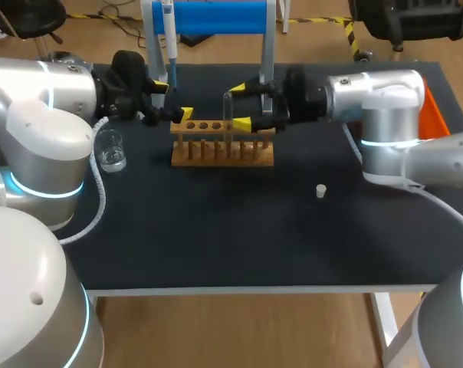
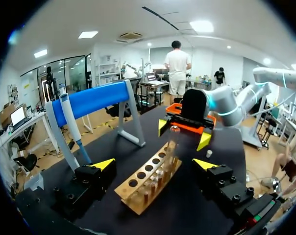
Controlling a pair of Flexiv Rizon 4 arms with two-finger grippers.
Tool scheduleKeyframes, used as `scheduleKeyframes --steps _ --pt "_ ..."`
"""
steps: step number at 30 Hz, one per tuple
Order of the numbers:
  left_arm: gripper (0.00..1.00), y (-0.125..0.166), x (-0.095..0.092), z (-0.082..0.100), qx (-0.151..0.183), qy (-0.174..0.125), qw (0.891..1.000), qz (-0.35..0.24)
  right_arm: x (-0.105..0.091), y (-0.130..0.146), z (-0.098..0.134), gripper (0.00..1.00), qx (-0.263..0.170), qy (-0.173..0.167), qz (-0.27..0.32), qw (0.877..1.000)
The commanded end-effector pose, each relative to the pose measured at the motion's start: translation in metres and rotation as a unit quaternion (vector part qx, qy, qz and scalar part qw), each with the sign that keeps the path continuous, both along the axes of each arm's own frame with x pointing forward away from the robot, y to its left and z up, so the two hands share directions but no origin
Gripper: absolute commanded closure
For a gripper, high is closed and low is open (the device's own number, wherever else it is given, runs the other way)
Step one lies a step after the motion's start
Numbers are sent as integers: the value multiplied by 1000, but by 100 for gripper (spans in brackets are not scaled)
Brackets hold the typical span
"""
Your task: Invert the test tube, pick up the pipette, mount the tip to pipette, aspirate from beaker and dispense into the tube, eject the tip, return the pipette, and cap with the stopper.
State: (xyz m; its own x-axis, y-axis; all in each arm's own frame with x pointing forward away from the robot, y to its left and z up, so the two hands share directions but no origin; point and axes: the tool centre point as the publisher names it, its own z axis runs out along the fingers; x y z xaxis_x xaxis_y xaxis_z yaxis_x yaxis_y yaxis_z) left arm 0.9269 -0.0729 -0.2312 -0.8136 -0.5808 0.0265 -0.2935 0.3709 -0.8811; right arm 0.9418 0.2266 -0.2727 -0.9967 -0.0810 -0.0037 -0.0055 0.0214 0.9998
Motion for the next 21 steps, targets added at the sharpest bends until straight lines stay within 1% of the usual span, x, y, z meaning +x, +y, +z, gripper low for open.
scheduleKeyframes --steps 1,13,21 --pt "0 0 0 0 0 1 1000 0 1 7 -4 0 1 0 1 1000" --pt "0 0 0 0 0 1 1000 0 1 16 -5 0 5 -2 0 1000" --pt "0 0 0 0 0 1 1000 0 5 18 -5 0 10 3 -10 1000"
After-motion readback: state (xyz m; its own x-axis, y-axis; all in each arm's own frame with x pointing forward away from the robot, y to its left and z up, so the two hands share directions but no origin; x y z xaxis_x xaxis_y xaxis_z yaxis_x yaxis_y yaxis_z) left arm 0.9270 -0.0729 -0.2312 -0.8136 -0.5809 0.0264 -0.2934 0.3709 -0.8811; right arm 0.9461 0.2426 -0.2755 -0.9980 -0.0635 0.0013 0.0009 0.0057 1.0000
